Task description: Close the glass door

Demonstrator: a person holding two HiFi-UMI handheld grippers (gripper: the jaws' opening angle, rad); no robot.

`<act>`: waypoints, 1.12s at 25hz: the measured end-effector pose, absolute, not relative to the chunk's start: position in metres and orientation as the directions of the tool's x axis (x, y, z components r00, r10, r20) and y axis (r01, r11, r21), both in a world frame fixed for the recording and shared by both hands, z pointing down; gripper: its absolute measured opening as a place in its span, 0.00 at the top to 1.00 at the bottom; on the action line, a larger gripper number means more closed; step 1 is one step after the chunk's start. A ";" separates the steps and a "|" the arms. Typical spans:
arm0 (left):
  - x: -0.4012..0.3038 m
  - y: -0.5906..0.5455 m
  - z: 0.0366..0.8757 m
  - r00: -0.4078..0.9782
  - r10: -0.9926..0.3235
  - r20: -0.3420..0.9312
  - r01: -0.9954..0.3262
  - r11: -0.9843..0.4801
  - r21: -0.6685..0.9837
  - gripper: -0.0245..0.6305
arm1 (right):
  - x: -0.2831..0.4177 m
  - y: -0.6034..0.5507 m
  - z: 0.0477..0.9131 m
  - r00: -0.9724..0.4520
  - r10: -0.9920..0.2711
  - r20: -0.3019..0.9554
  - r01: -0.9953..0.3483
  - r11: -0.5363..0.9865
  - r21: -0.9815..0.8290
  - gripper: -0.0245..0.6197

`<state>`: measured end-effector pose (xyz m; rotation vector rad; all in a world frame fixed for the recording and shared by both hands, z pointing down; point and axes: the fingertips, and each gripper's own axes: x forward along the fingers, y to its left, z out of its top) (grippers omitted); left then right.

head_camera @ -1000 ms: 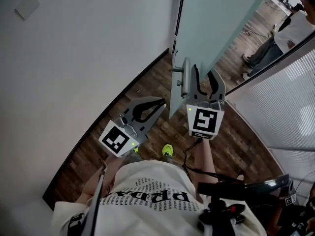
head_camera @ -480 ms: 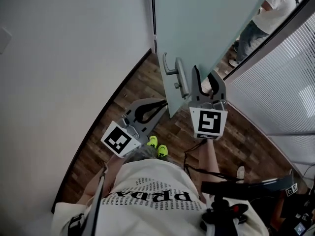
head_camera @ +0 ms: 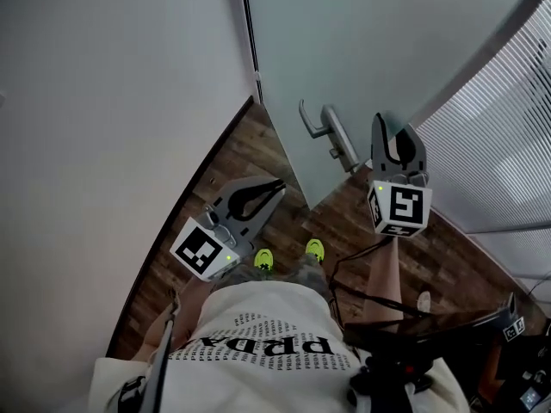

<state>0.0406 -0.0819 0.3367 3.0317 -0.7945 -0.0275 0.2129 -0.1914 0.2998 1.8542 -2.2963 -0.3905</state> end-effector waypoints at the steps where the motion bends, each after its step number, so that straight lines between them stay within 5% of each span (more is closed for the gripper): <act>1: 0.039 -0.083 0.341 0.867 -0.498 -0.008 -0.498 -0.867 0.018 0.93 | 0.213 -0.194 0.301 -0.222 -0.974 -0.039 -0.932 0.200 0.301 0.85; 11: 0.203 -0.128 0.334 0.874 -0.482 -0.066 -0.481 -0.876 0.027 0.93 | 0.331 -0.231 0.292 -0.291 -0.956 -0.045 -0.919 0.266 0.291 0.85; 28: 0.294 -0.202 0.347 0.861 -0.508 -0.005 -0.508 -0.861 0.002 0.93 | 0.504 -0.362 0.297 -0.275 -0.961 -0.031 -0.945 0.264 0.191 0.81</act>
